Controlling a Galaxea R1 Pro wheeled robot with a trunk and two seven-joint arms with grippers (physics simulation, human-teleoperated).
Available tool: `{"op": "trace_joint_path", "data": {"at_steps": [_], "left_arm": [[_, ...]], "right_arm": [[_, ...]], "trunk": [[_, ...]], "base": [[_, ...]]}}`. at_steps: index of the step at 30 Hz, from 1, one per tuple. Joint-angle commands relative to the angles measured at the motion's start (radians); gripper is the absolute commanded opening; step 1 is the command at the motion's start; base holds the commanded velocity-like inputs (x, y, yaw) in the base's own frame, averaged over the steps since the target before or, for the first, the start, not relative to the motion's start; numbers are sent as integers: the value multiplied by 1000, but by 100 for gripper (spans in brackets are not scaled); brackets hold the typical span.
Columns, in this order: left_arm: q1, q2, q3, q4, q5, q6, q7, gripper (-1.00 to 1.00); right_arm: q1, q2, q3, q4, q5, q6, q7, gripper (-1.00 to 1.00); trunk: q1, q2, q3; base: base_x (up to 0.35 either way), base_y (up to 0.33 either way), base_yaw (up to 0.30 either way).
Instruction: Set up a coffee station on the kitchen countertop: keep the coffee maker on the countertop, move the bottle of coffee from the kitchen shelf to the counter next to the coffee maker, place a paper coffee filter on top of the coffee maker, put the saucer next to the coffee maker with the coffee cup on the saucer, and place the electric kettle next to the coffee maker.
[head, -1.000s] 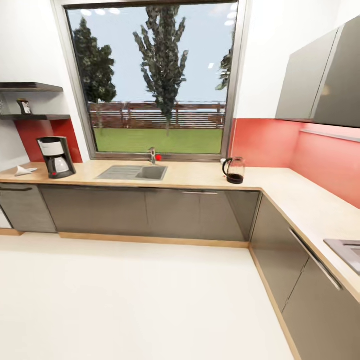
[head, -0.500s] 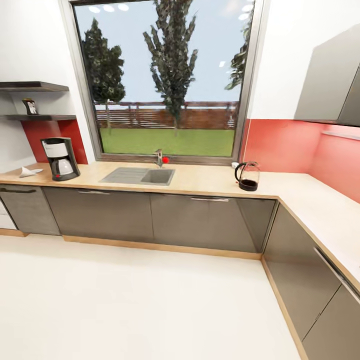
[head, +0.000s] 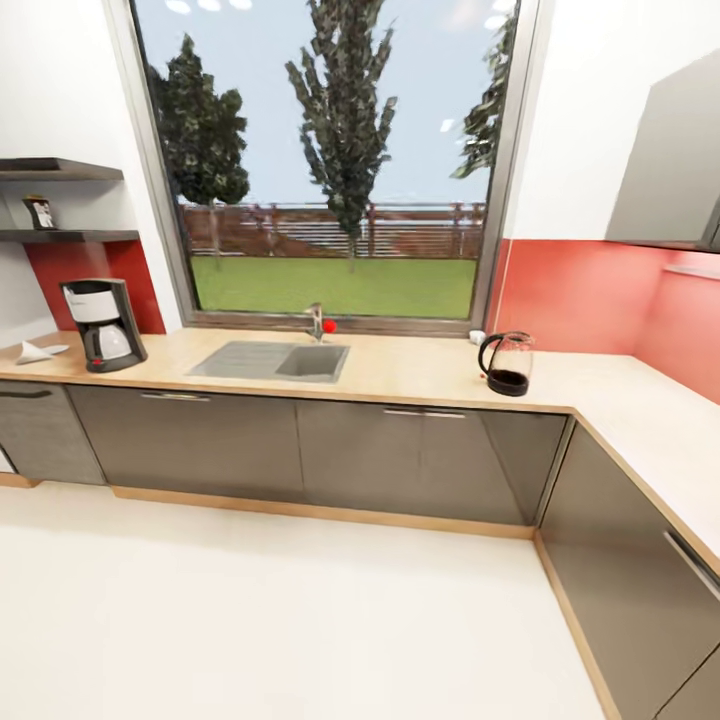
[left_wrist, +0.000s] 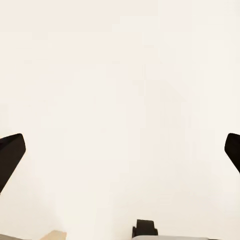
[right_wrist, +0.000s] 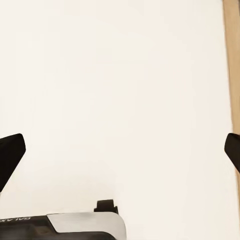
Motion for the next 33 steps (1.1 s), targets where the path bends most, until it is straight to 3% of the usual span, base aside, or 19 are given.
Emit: {"op": "trace_joint_path", "data": {"at_steps": [1, 16, 33], "left_arm": [[-1, 0, 0, 1, 1, -3, 2, 100], [-1, 2, 0, 2, 1, -3, 2, 100], [-1, 6, 0, 2, 2, -3, 2, 100]], "right_arm": [[-1, 0, -1, 0, 0, -2, 0, 100], [-1, 0, -1, 0, 1, -2, -1, 100], [-1, 0, -1, 0, 1, -2, -1, 100]], "trunk": [[1, -2, -2], [1, -2, -2], [1, -2, -2]], "base": [[338, 0, 0], [338, 0, 23], [338, 5, 250]]}}
